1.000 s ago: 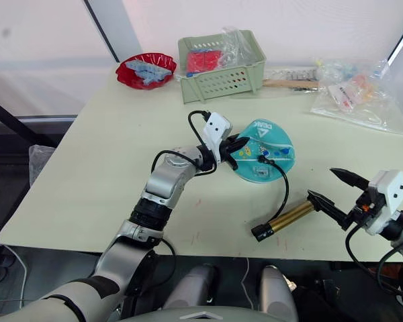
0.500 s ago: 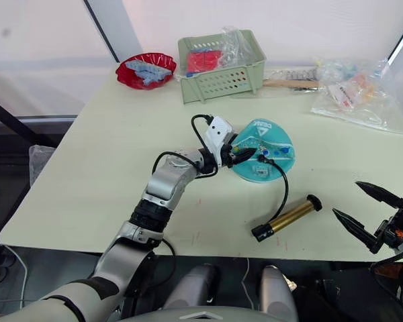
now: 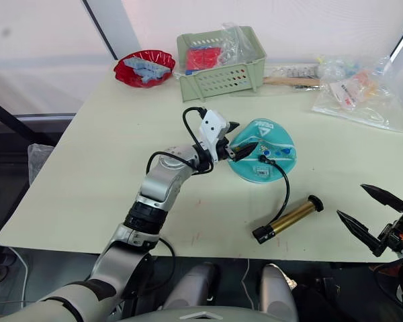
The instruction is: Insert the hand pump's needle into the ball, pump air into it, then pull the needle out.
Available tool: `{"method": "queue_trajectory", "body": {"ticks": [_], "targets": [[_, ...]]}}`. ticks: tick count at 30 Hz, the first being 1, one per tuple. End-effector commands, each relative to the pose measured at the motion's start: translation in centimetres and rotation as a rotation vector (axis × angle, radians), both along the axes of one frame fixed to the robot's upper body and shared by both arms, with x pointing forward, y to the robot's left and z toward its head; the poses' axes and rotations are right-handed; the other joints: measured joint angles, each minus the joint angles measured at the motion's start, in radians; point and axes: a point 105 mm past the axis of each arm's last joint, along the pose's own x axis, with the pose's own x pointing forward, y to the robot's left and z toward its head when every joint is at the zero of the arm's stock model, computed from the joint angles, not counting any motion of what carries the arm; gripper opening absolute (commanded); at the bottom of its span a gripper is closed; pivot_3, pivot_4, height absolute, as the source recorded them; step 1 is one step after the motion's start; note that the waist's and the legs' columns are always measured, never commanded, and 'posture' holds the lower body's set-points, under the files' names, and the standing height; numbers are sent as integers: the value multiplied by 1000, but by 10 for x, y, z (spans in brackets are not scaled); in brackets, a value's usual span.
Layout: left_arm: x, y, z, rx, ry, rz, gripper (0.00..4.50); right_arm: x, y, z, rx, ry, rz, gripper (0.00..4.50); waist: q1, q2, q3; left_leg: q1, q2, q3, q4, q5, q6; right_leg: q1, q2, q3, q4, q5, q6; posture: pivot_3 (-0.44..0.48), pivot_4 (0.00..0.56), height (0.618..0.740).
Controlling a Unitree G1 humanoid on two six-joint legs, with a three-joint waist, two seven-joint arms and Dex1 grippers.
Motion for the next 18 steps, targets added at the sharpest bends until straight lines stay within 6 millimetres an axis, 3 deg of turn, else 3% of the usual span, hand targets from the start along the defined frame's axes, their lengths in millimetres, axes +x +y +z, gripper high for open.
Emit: {"method": "queue_trajectory", "body": {"ticks": [1, 6, 11, 18], "targets": [[-7, 6, 28, -75, -105, -13, 4400, -3, 3, 11, 2, -59, 16, 4500, 0, 0, 0, 0, 0, 0, 0, 0, 0, 0, 0, 0, 0, 0, 0, 0, 150, 737], [-15, 26, 36, -120, -113, -33, 4400, -3, 4, 10, 12, -74, 21, 4500, -2, 0, 0, 1, 0, 1, 0, 0, 0, 0, 0, 1, 1, 0, 0, 0, 150, 737], [-31, 49, 30, -154, -59, -87, 4400, -3, 1, 3, 9, -60, 17, 4500, -2, 1, 0, 1, 0, 2, 0, 0, 1, 0, 0, 2, 1, 0, 0, 0, 150, 737], [-58, 96, 3, -87, 15, -108, 4400, -4, -9, -10, 1, -21, -13, 4500, -2, 2, 1, 2, 1, 2, 0, -2, 4, 0, 0, 2, 3, 0, -1, 0, 150, 737]]}}
